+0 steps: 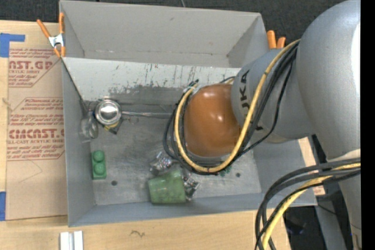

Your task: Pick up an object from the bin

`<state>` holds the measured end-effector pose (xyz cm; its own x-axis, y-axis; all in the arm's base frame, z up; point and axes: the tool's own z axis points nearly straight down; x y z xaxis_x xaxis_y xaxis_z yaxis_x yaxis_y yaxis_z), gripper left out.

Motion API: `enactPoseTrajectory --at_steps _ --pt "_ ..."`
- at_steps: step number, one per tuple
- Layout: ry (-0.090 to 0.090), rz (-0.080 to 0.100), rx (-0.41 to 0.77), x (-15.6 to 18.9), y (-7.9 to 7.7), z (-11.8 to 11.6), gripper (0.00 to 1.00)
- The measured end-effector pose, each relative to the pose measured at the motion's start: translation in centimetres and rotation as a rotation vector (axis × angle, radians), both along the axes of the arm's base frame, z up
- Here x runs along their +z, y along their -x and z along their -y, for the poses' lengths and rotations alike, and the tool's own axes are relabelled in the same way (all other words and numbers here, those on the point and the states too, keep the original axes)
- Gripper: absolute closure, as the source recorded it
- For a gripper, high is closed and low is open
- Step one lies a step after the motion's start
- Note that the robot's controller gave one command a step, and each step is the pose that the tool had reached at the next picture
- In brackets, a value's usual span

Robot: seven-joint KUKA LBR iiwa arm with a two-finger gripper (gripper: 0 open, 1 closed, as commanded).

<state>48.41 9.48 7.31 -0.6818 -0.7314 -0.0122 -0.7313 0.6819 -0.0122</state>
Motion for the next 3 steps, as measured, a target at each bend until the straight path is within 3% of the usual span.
enactPoseTrajectory --at_steps 1,2,3 --pt "-0.001 -0.003 -0.001 0.1 0.1 -0.1 1.00" --pt "0.003 -0.007 0.243 18.9 -3.1 7.7 1.00" --pt "0.000 -0.015 0.247 18.5 -2.9 7.4 1.00"
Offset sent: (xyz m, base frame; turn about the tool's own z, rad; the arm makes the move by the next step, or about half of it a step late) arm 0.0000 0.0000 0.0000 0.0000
